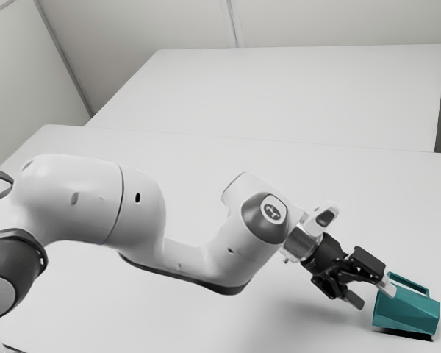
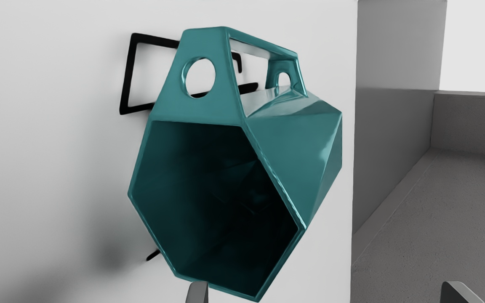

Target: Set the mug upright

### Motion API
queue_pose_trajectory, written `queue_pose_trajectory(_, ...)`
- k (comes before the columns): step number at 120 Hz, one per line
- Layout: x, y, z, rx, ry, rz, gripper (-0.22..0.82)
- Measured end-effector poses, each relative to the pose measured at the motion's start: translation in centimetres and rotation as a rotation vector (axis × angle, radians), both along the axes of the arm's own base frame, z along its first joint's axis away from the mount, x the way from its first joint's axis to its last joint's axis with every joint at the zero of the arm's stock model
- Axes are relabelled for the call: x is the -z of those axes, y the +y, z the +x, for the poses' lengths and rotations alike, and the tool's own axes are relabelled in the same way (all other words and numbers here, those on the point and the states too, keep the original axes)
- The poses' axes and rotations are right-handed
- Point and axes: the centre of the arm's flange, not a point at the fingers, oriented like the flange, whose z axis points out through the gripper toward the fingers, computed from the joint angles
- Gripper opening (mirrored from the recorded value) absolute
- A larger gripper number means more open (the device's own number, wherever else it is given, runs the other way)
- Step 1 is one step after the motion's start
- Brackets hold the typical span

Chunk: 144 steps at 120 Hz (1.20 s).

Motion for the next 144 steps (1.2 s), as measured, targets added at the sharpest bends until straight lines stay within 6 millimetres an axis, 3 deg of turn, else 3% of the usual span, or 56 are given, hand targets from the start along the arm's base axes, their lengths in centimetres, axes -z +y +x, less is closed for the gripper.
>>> queue_pose_trajectory(35, 1.6, -0.7, 0.5, -0.016, -0.011, -0.034, 0.6)
queue_pose_trajectory(85, 2.4, -1.5, 2.2, 0.009, -0.097, -0.046, 0.6)
queue_pose_trajectory(144, 3.8, -2.3, 1.7, 0.012, -0.111, -0.08, 0.6)
